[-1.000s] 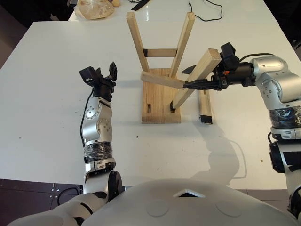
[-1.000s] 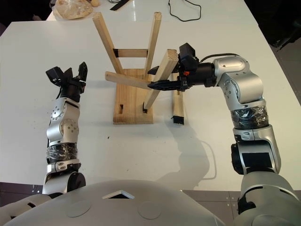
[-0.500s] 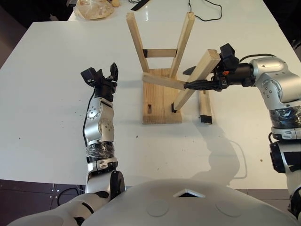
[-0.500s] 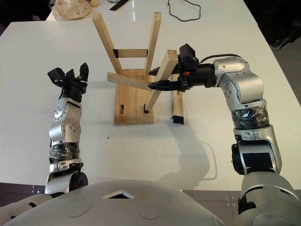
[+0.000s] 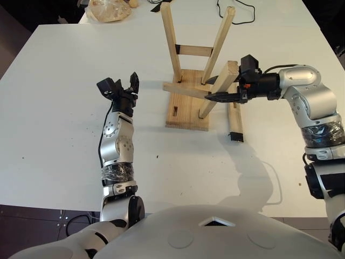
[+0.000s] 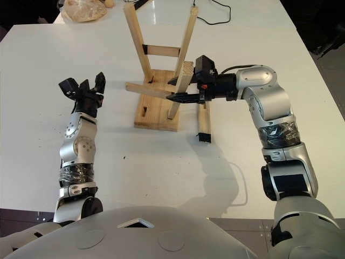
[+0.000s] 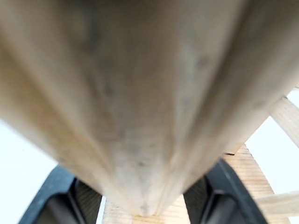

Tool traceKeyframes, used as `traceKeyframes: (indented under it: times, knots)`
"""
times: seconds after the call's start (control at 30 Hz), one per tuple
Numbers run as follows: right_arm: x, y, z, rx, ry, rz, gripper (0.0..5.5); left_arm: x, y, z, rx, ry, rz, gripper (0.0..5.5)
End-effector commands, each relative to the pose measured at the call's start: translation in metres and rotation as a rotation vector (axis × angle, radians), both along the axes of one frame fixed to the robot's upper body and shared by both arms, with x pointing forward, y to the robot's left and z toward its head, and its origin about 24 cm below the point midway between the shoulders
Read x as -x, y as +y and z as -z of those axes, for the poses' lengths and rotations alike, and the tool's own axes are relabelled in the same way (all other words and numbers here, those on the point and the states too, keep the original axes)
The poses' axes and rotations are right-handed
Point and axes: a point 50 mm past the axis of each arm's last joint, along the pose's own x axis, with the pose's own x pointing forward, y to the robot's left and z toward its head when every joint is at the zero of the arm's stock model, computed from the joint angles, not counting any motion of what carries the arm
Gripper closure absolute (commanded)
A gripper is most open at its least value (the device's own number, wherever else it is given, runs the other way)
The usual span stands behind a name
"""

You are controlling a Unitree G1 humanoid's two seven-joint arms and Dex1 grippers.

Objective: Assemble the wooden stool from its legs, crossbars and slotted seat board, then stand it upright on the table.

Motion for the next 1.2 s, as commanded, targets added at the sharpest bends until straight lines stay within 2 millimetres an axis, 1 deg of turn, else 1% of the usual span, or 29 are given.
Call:
traceKeyframes:
  times: [0.03,0.1,0.2,0.37,0.47,0.5,0.6,0.7,0.73,0.8,0.9,1.0,1.07,1.1,1.2]
  knots:
    - [0.019,-0.011,0.039,0.166,0.203,-0.061,3.47,0.001,-0.003,0.000,-0.005,-0.003,0.015,1.88]
    - [0.023,-0.014,0.042,0.180,0.221,-0.076,3.47,0.000,-0.006,0.001,-0.010,-0.006,0.032,1.88]
    - [0.019,-0.016,0.044,0.197,0.216,-0.053,3.47,-0.001,-0.008,-0.001,-0.016,-0.012,0.044,1.88]
    - [0.017,-0.012,0.050,0.209,0.202,-0.031,3.47,-0.004,-0.008,-0.003,-0.023,-0.018,0.044,1.88]
    - [0.011,-0.009,0.050,0.176,0.148,0.009,3.47,-0.003,-0.006,-0.001,-0.030,-0.014,0.038,1.88]
    - [0.009,-0.009,0.047,0.139,0.121,0.016,3.10,-0.003,-0.005,-0.001,-0.031,-0.013,0.037,1.88]
    - [0.010,-0.013,0.031,0.033,0.068,0.037,2.66,-0.002,-0.004,0.002,-0.034,-0.005,0.037,1.88]
    - [0.020,-0.019,0.028,0.010,0.081,0.033,2.24,0.002,-0.003,0.008,-0.045,0.013,0.040,1.88]
    - [0.022,-0.022,0.031,0.019,0.092,0.044,2.14,0.003,-0.003,0.009,-0.052,0.021,0.041,1.88]
    - [0.027,-0.033,0.043,0.081,0.127,0.090,1.95,0.003,-0.003,0.012,-0.062,0.032,0.040,1.88]
    - [0.034,-0.048,0.058,0.166,0.139,0.171,1.95,0.004,-0.001,0.014,-0.068,0.040,0.041,1.88]
    - [0.034,-0.055,0.069,0.220,0.100,0.315,1.95,0.004,0.001,0.016,-0.077,0.051,0.040,1.88]
    - [0.030,-0.054,0.078,0.235,0.077,0.446,1.95,0.006,0.002,0.018,-0.077,0.057,0.029,1.88]
    - [0.031,-0.050,0.081,0.218,0.077,0.484,1.95,0.006,0.003,0.018,-0.077,0.060,0.025,1.88]
    - [0.038,-0.040,0.089,0.243,0.030,0.510,1.95,0.006,0.004,0.020,-0.077,0.068,0.016,1.88]
